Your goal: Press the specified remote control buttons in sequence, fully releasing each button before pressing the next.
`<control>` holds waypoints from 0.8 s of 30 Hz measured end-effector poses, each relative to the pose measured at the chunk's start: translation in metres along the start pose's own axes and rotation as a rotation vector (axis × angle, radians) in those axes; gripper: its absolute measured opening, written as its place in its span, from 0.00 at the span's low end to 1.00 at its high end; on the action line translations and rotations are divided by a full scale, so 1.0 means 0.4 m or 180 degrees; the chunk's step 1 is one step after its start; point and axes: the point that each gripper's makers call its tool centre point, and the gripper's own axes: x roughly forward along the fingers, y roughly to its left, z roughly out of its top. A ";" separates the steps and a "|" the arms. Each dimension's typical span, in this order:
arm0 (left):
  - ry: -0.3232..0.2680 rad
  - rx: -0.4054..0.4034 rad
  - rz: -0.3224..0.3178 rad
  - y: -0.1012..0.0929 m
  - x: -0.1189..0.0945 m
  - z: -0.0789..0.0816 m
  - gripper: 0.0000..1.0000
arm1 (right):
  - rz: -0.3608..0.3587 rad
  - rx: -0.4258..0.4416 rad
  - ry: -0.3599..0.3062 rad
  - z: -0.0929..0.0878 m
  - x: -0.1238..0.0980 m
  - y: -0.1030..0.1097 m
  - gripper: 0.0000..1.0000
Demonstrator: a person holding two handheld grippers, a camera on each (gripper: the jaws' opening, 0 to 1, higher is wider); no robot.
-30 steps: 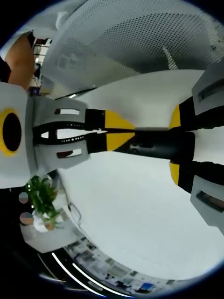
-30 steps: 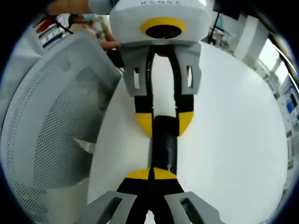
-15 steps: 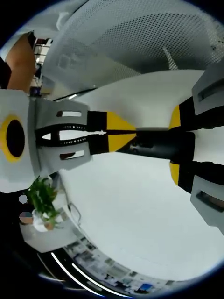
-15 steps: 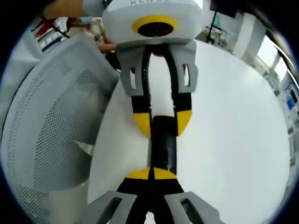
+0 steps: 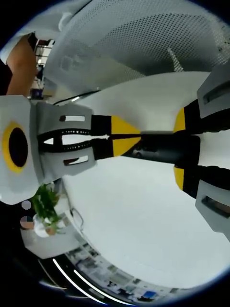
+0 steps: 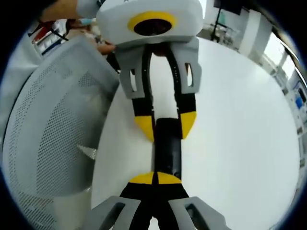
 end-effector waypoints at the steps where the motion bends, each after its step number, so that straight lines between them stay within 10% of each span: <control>1: -0.0001 0.0001 0.0001 0.000 0.000 0.001 0.23 | 0.0001 -0.0001 0.0000 0.000 0.000 0.000 0.00; 24: 0.0022 0.0018 0.0019 0.001 -0.002 0.000 0.23 | -0.0044 -0.0118 0.0078 0.001 -0.001 0.002 0.00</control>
